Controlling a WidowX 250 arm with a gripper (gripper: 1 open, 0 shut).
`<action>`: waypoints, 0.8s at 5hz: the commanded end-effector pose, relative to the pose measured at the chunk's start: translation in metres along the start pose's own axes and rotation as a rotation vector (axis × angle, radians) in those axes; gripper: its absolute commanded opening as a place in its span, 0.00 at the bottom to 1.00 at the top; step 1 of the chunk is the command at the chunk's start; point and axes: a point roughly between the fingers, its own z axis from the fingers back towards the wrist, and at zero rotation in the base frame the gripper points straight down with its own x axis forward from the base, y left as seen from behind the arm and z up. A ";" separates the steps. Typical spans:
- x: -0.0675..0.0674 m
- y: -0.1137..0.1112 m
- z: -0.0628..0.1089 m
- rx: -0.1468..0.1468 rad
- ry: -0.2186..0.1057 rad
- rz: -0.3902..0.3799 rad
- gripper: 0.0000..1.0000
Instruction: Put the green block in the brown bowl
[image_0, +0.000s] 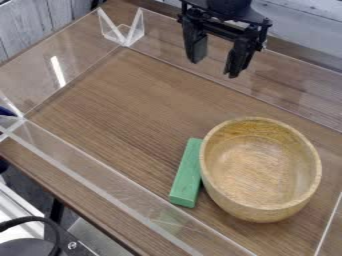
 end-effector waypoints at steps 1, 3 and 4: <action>0.008 0.021 0.000 0.010 -0.017 0.008 1.00; 0.035 0.050 0.002 0.022 -0.059 0.012 1.00; 0.044 0.039 0.005 0.021 -0.077 -0.024 1.00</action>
